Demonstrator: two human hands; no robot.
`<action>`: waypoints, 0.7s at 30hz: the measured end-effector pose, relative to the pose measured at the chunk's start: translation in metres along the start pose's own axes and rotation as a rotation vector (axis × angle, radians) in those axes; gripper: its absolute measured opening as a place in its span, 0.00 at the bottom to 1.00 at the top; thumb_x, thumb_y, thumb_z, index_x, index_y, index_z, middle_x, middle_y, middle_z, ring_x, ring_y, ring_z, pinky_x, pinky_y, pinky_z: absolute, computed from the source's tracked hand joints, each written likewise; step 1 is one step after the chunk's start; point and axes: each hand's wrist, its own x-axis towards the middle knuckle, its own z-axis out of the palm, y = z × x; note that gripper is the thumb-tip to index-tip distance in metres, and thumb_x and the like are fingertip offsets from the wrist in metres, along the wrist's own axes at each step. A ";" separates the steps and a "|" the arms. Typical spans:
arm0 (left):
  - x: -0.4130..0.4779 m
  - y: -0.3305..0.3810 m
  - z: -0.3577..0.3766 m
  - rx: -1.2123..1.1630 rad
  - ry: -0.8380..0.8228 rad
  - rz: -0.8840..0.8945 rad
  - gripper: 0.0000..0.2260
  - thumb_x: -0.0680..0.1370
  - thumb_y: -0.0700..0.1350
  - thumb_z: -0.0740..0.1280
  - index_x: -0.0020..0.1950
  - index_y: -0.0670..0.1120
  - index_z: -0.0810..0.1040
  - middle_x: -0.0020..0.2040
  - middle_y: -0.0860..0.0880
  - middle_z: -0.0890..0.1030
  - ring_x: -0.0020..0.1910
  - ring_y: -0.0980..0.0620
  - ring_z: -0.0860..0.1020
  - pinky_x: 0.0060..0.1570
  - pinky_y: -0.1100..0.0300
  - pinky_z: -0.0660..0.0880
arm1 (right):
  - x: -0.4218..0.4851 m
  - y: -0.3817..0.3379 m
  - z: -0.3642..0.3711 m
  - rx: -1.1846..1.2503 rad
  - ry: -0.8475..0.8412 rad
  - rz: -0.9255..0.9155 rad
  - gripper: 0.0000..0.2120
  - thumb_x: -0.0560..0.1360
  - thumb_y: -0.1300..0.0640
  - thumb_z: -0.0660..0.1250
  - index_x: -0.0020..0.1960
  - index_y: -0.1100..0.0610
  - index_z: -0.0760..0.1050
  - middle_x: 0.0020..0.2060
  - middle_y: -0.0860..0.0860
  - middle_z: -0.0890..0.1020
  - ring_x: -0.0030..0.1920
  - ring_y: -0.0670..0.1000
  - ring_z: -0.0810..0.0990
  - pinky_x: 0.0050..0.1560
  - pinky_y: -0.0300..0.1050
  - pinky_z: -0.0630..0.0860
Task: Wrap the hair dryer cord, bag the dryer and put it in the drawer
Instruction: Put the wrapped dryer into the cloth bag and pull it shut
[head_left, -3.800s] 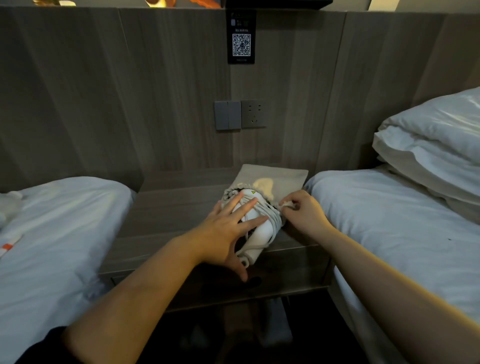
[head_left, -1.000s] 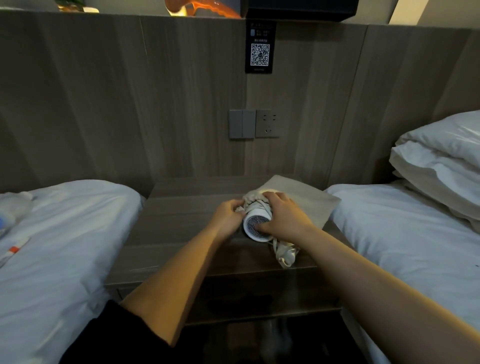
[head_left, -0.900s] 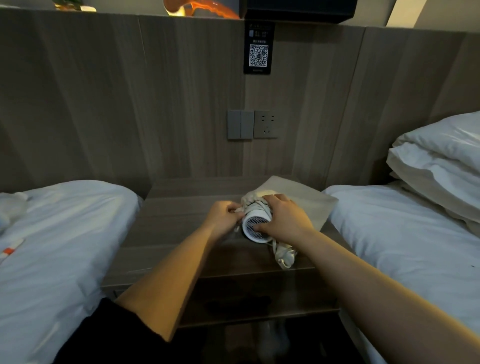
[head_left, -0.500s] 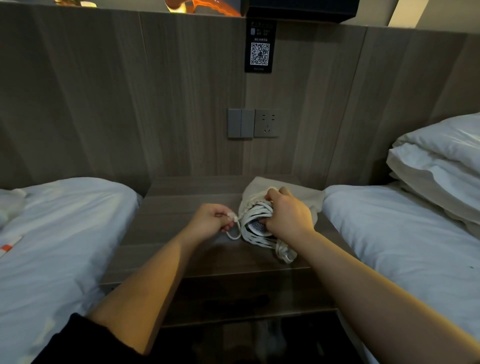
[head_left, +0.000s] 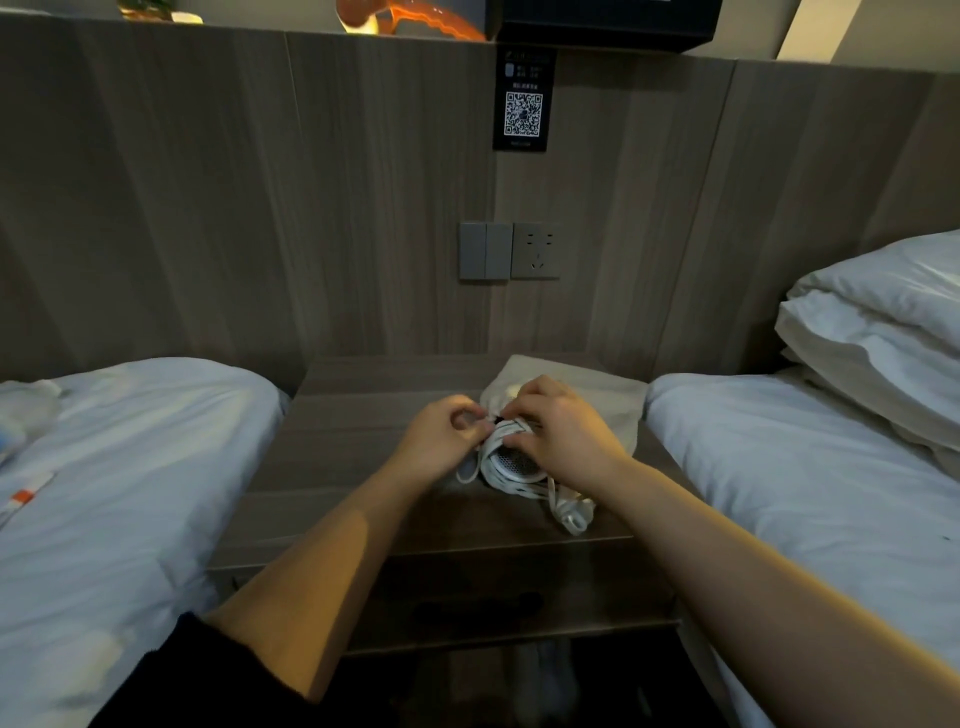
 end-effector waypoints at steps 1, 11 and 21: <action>0.001 0.004 0.001 -0.019 0.001 0.012 0.05 0.73 0.42 0.71 0.47 0.44 0.80 0.38 0.47 0.78 0.36 0.55 0.75 0.39 0.65 0.72 | 0.000 0.000 0.000 -0.025 -0.006 -0.005 0.16 0.72 0.53 0.70 0.58 0.54 0.78 0.56 0.53 0.75 0.59 0.52 0.71 0.58 0.43 0.68; 0.013 0.008 0.000 0.203 0.010 0.168 0.06 0.74 0.41 0.68 0.38 0.40 0.79 0.34 0.49 0.77 0.36 0.53 0.73 0.32 0.71 0.65 | 0.004 -0.004 0.007 -0.088 0.115 0.051 0.10 0.70 0.55 0.71 0.50 0.57 0.80 0.49 0.53 0.80 0.53 0.54 0.76 0.50 0.46 0.72; 0.006 0.012 -0.006 0.216 -0.087 0.214 0.09 0.77 0.39 0.65 0.37 0.47 0.73 0.36 0.52 0.73 0.37 0.55 0.70 0.34 0.72 0.65 | 0.017 -0.013 0.003 -0.178 0.199 0.194 0.07 0.70 0.61 0.68 0.48 0.56 0.72 0.44 0.54 0.80 0.46 0.57 0.78 0.37 0.46 0.68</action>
